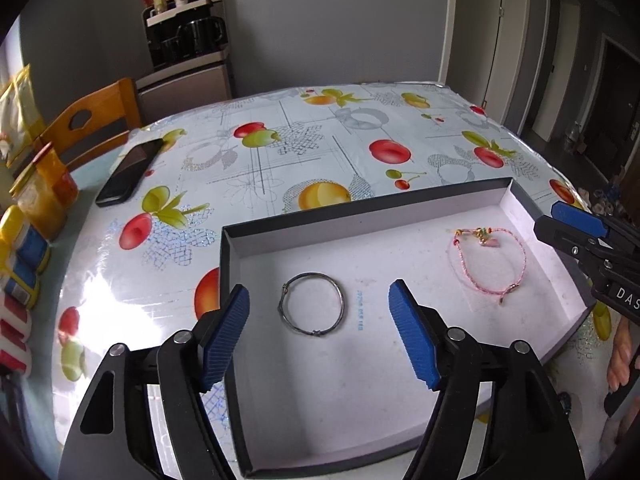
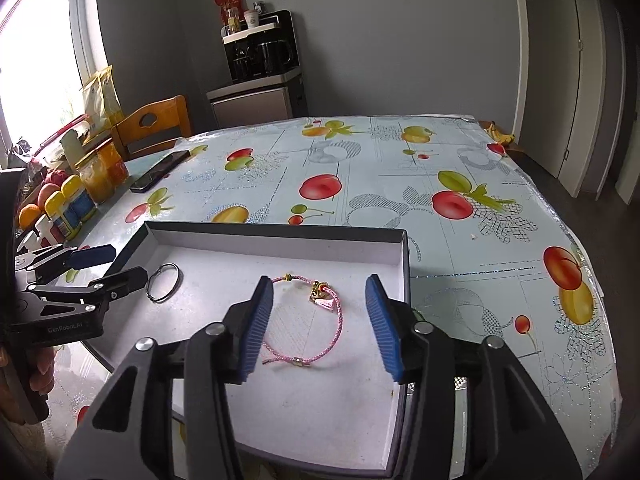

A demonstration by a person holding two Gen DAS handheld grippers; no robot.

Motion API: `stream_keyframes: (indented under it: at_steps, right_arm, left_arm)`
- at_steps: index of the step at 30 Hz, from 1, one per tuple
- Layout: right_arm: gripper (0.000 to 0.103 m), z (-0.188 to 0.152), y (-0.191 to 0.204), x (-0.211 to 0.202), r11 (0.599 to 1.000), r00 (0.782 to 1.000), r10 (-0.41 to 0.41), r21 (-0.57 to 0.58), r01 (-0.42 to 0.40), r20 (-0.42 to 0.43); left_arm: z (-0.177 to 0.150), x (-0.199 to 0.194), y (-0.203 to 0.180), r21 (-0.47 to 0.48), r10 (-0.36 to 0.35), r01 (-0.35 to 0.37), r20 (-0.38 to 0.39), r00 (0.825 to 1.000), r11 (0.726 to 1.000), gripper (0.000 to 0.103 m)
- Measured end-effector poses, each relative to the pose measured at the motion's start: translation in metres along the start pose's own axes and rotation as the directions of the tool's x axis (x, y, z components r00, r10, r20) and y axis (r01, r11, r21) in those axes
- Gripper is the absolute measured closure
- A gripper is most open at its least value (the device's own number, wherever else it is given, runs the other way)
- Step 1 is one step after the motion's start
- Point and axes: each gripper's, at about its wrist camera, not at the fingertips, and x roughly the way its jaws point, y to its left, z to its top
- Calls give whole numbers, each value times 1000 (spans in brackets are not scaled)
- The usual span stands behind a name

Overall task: Organize jewelry
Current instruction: 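Carry the bangle and pink bracelet into the black box and open both tools, then withdraw both open tools from the box toward the remaining jewelry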

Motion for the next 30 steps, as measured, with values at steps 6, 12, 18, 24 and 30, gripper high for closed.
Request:
stream_keyframes:
  at_steps: [6,12,18,24,30]
  right_arm:
    - [28,-4,3,-33,1000,999,8,-12,-8,40]
    - [15,-13,5,-68,999,997,18,-29,-16,76]
    - [9,-30,10,-88,998,998,31,-55,-27,62]
    - [5,-53,13,-100,996,998,50,-79,-46,49]
    - [5,-77,15,-109,994,998,63,-95,-61,15]
  left_arm:
    - [-12,-34,-8,14,10,-10,47,999,1000,17]
    - [-35,-58,-8,7,14,-15,66,998,1000,13]
    - [-64,-75,-2,1,23,-23,58,998,1000,11]
    - [-93,-89,4,10,28,-29,51,998,1000,10]
    - [-122,-99,4,26,12,-13,34,999,1000,10]
